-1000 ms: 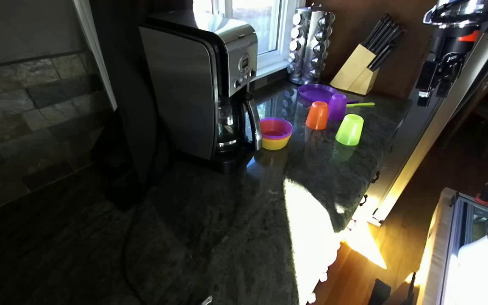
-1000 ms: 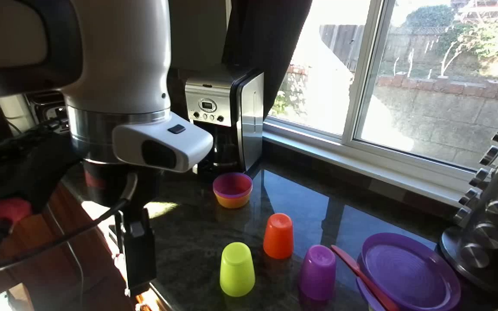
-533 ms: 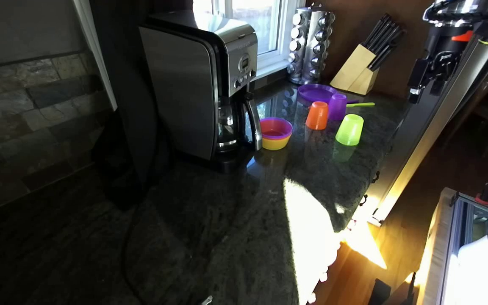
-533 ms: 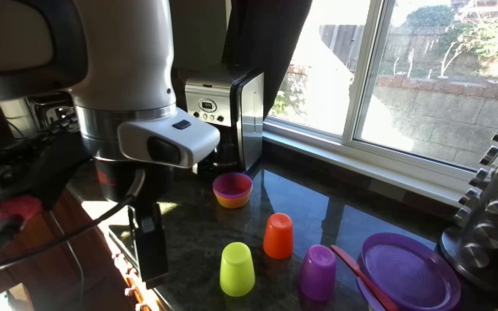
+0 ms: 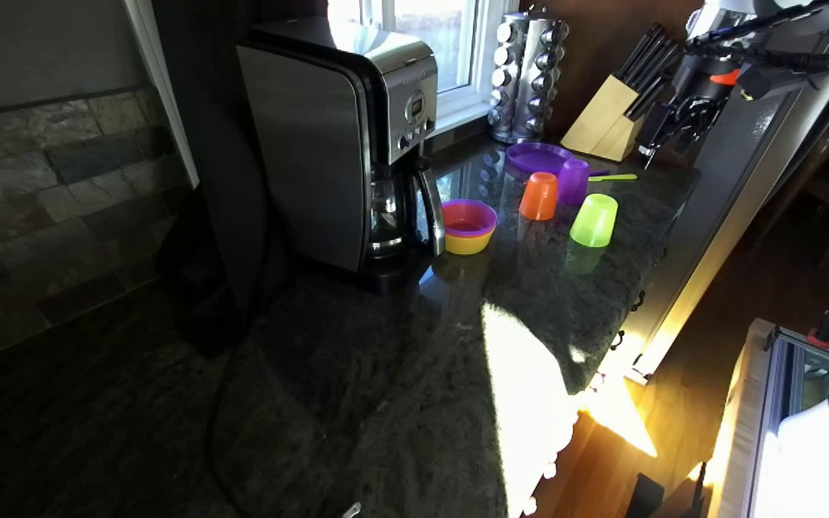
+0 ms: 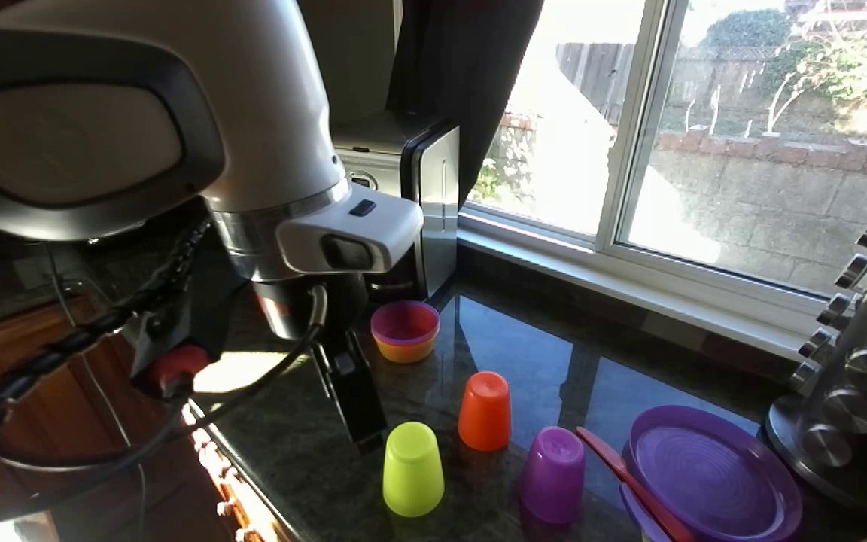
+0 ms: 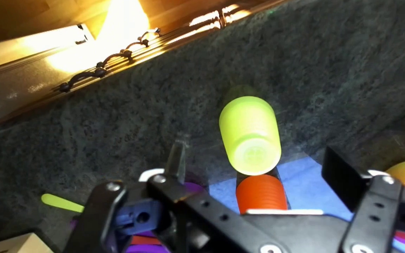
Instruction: Move the yellow cup closer to the orange cup then place the purple cup on top of the two cups to make a tower.
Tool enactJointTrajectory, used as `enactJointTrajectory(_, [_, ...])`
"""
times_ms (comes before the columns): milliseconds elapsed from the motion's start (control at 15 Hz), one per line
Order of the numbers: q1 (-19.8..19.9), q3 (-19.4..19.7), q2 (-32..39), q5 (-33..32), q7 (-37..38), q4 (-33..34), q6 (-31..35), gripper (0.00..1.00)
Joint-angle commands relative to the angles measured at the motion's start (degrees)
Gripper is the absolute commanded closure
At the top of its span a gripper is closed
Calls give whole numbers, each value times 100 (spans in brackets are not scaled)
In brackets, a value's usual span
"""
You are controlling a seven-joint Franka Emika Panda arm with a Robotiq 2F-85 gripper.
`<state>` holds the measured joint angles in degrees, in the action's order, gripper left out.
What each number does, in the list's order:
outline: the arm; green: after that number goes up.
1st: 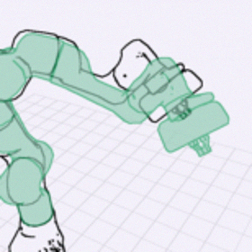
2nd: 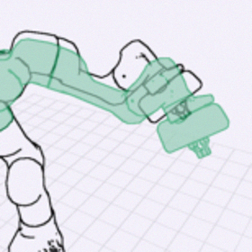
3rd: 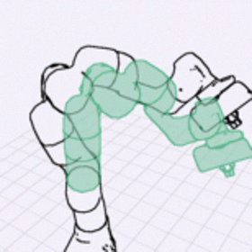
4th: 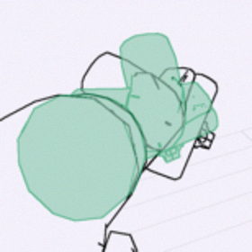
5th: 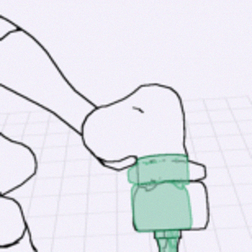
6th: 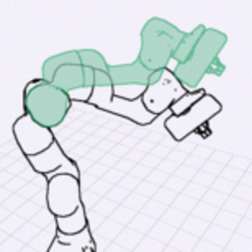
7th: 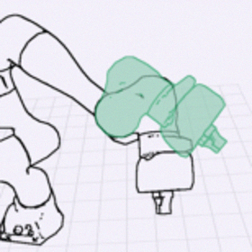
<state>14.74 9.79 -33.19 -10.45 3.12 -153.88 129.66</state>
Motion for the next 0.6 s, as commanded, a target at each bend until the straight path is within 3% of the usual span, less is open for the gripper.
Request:
enactJointTrajectory(0, [-183, 195, 707, 247, -428, 66, 566, 0])
enactJointTrajectory(67, [-10, -12, 325, 86, -159, 8, 296, 0])
enactJointTrajectory(533, [-75, 70, 714, 147, -326, 85, 507, 0])
